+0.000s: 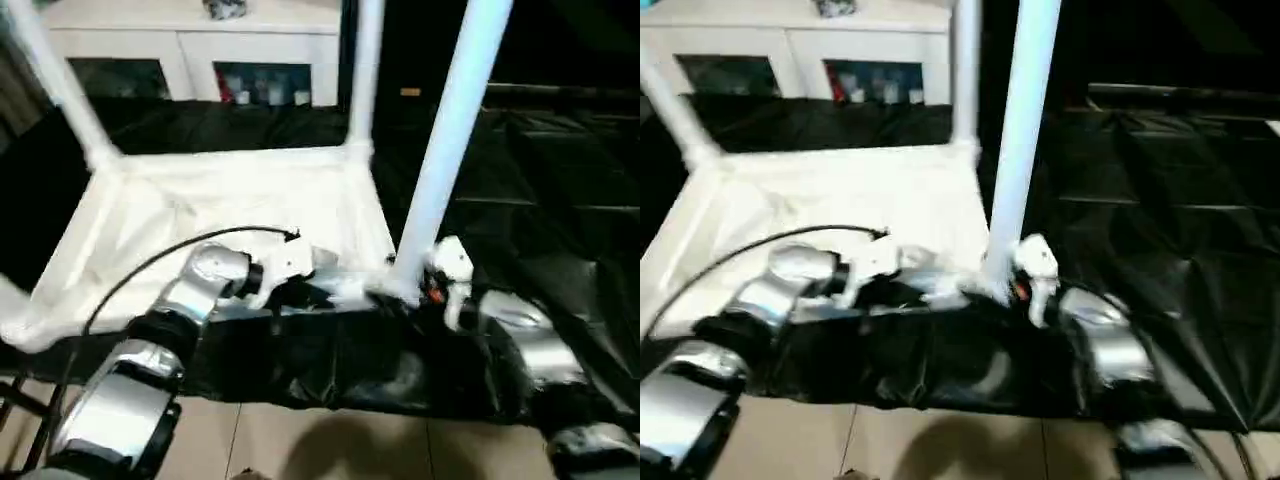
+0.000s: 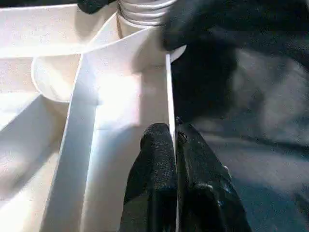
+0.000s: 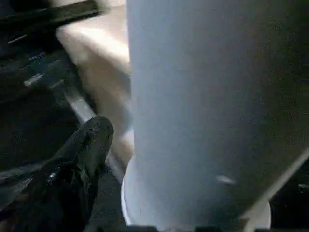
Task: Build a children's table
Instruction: Rotate leg to tighten
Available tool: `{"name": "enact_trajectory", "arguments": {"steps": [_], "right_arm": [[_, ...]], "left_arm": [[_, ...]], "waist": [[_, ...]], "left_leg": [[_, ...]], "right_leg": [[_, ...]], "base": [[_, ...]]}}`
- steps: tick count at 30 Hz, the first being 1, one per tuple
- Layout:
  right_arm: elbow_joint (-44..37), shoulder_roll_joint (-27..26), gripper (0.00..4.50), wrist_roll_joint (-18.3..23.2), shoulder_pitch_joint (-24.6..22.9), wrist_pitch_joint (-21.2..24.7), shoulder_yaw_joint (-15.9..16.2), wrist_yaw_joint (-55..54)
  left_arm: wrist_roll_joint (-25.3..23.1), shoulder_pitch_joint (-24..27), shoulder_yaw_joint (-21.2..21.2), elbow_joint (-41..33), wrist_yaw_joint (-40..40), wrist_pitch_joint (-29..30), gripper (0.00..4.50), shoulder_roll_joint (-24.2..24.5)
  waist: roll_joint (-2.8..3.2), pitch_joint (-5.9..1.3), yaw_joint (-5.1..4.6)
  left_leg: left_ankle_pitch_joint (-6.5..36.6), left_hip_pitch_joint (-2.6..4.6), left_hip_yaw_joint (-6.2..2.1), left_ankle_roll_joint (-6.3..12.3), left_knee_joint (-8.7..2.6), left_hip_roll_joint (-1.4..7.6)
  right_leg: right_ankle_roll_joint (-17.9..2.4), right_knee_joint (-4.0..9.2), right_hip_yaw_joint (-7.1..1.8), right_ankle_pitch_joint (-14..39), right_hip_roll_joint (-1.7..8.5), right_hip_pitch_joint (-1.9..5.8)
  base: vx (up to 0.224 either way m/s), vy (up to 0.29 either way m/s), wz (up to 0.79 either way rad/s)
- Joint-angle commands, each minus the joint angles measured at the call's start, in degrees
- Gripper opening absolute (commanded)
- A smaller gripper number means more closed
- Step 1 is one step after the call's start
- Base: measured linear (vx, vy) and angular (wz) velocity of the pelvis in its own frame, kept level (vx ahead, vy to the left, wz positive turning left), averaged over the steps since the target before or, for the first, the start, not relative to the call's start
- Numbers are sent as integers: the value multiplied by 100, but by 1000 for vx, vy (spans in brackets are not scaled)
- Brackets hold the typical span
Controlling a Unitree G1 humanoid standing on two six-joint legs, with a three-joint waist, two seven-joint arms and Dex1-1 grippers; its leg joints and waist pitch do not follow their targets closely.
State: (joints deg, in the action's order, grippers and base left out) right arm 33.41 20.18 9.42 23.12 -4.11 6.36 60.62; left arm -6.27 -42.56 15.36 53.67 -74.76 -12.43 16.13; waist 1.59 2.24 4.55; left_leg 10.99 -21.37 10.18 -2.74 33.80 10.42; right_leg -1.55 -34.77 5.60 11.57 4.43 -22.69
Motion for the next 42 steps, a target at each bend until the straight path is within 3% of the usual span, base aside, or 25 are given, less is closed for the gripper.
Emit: {"name": "enact_trajectory", "arguments": {"steps": [1, 3, 6, 7, 11, 15, 19, 20, 22, 27, 29, 30, 32, 33, 35, 37, 39, 42], "right_arm": [[-217, 3, 385, 72, -33, 56, 208, 412], [-306, 119, 368, 117, -79, -69, 206, 631], [-513, 220, 349, 234, -160, 123, 232, 907], [-578, 243, 326, 264, -184, 181, 246, 979], [-736, 306, 317, 321, -261, 313, 325, 1153], [-787, 267, 279, 326, -304, 359, 323, 1156], [-815, 111, 271, 424, -360, 568, 211, 893], [-831, 16, 270, 429, -396, 635, 155, 674], [-742, -149, 270, 305, -408, 625, 94, 203], [78, -779, 269, -209, -178, 593, -203, -1839], [246, -909, 269, -258, -88, 568, -279, -2219], [485, -1095, 269, -318, 74, 600, -394, -2808], [526, -1124, 268, -322, 104, 614, -413, -2897], [724, -1260, 268, -365, 257, 653, -458, -3276], [975, -1417, 268, -512, 440, 630, -475, -3765], [1190, -1497, 268, -741, 578, 505, -434, -4132], [1344, -1553, 338, -820, 680, 365, -463, -4346], [1314, -1563, 344, -601, 707, 245, -593, -4094]], "left_arm": [[-19, 65, 162, -87, -253, -91, 0, -25], [34, 87, 179, -119, -459, -124, 0, 62], [82, 107, 187, -144, -629, -150, 0, 113], [96, 112, 188, -145, -692, -155, 0, 127], [113, 131, 202, -129, -850, -196, 0, 176], [116, 144, 204, -122, -866, -197, 0, 173], [135, 154, 132, -119, -676, -114, 0, 93], [104, 139, 111, -101, -475, -69, 0, 24], [4, 95, 114, -61, -87, 78, 0, -76], [-167, -81, 90, 121, 1120, 544, 0, -685], [-209, -108, 107, 152, 1358, 625, 0, -855], [-258, -140, 141, 173, 1620, 745, 0, -1098], [-265, -144, 149, 174, 1652, 758, 0, -1133], [-305, -164, 183, 180, 1793, 793, 0, -1255], [-371, -190, 210, 191, 2013, 830, 0, -1375], [-432, -198, 226, 192, 2135, 828, 0, -1416], [-459, -184, 224, 173, 2145, 814, 0, -1390], [-485, -139, 233, 105, 2042, 734, 0, -1243]], "waist": [[-52, -326, 20], [-72, -312, 52], [-70, -313, 67], [-69, -316, 71], [-75, -336, 89], [-73, -321, 88], [-77, -325, 83], [-103, -323, 81], [-85, -302, 78], [-94, -194, -29], [-81, -201, -53], [-91, -213, -98], [-102, -222, -128], [-37, -226, -122], [-56, -229, -165], [-21, -248, -180], [-39, -253, -191], [-66, -273, -196]], "left_leg": [[727, 38, -86, 903, -341, 373], [891, 51, -81, 735, -360, 371], [918, 58, -80, 634, -369, 376], [904, 56, -80, 636, -368, 372], [700, 43, -84, 723, -349, 368], [816, 49, -79, 639, -359, 359], [754, 43, -79, 629, -356, 361], [750, 45, -78, 626, -360, 366], [864, 60, -77, 564, -374, 362], [1623, 159, -115, 94, -457, 320], [1714, 172, -137, 14, -471, 326], [1726, 181, -151, -9, -489, 333], [1674, 178, -137, 84, -480, 305], [1601, 179, -132, 155, -477, 307], [1575, 155, -138, 133, -492, 316], [1569, 164, -134, 111, -487, 317], [1505, 137, -134, 146, -490, 311], [1403, 134, -114, 270, -467, 309]], "right_leg": [[-1465, 365, -332, 204, 504, 339], [-1423, 398, -343, 576, 512, 325], [-1393, 400, -356, 679, 513, 319], [-1388, 399, -352, 655, 507, 326], [-1398, 358, -348, 316, 508, 334], [-1340, 396, -342, 635, 506, 326], [-1351, 381, -347, 550, 504, 329], [-1340, 385, -345, 553, 504, 329], [-1303, 416, -344, 799, 508, 306], [-858, 636, -338, 2678, 536, 250], [-762, 655, -345, 2877, 549, 253], [-748, 663, -354, 2753, 539, 256], [-788, 673, -354, 2584, 531, 272], [-835, 669, -367, 2423, 534, 271], [-903, 641, -362, 2267, 523, 277], [-956, 633, -365, 2067, 521, 281], [-1013, 604, -368, 1839, 520, 305], [-1114, 581, -377, 1601, 525, 318]], "base": [[0, 0, 0], [0, 0, 0], [0, 0, 0], [0, 0, 0], [0, 0, 0], [0, 0, 0], [0, 0, 0], [0, 0, 0], [0, 0, 0], [0, 0, 0], [0, 0, 0], [0, 0, 0], [0, 0, 0], [0, 0, 0], [0, 0, 0], [0, 0, 0], [0, 0, 0], [0, 0, 0]]}}
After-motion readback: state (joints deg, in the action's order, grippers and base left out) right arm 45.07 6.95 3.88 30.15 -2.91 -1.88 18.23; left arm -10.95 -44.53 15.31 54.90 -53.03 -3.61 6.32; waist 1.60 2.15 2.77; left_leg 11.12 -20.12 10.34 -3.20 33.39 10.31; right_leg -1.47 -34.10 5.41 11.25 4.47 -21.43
